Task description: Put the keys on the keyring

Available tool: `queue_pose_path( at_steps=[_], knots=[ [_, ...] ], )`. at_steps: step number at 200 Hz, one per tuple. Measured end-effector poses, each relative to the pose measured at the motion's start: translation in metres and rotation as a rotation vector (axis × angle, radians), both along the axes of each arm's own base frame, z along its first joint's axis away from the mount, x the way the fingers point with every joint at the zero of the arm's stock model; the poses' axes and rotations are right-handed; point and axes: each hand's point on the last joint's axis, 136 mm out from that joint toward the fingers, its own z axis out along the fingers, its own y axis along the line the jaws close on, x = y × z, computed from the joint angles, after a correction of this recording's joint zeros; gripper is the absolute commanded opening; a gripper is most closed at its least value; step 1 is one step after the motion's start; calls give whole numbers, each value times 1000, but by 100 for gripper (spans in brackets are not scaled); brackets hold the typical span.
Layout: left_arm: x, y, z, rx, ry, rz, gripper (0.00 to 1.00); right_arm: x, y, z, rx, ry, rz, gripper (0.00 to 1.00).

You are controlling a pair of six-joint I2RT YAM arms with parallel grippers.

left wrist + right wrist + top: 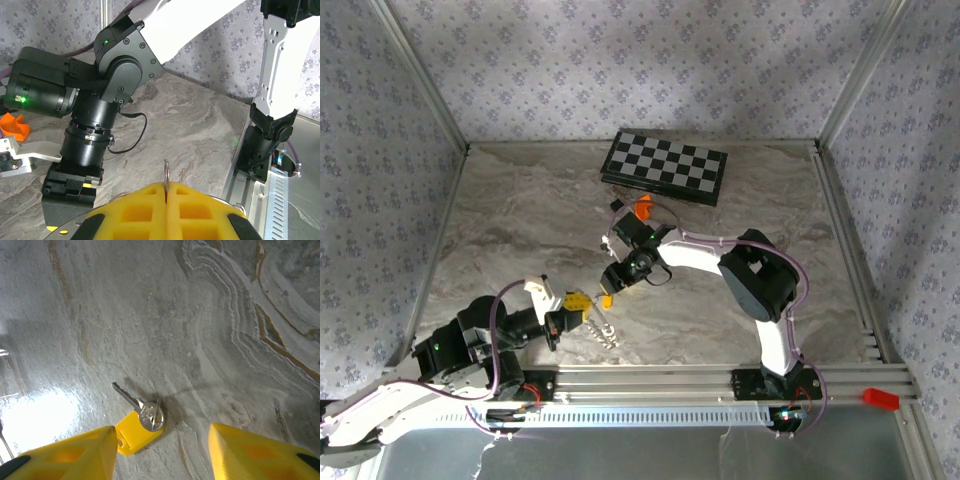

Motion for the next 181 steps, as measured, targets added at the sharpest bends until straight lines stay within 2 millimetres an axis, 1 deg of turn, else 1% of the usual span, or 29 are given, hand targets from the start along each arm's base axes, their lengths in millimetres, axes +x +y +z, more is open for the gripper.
queue_pose_path(
  at_steps=[34, 75, 128, 181],
  knots=[
    [0, 0, 1, -3, -1, 0, 0, -1, 6, -1, 2, -2, 10, 43],
    [-2, 4, 4, -26, -13, 0, 0, -4, 9, -7, -9, 7, 19, 39],
    [-2, 5, 5, -34, -13, 1, 0, -8, 16, -3, -3, -2, 39, 31],
    [-3, 6, 6, -42, -17, 1, 0, -8, 14, -4, -24, -15, 42, 29]
  ],
)
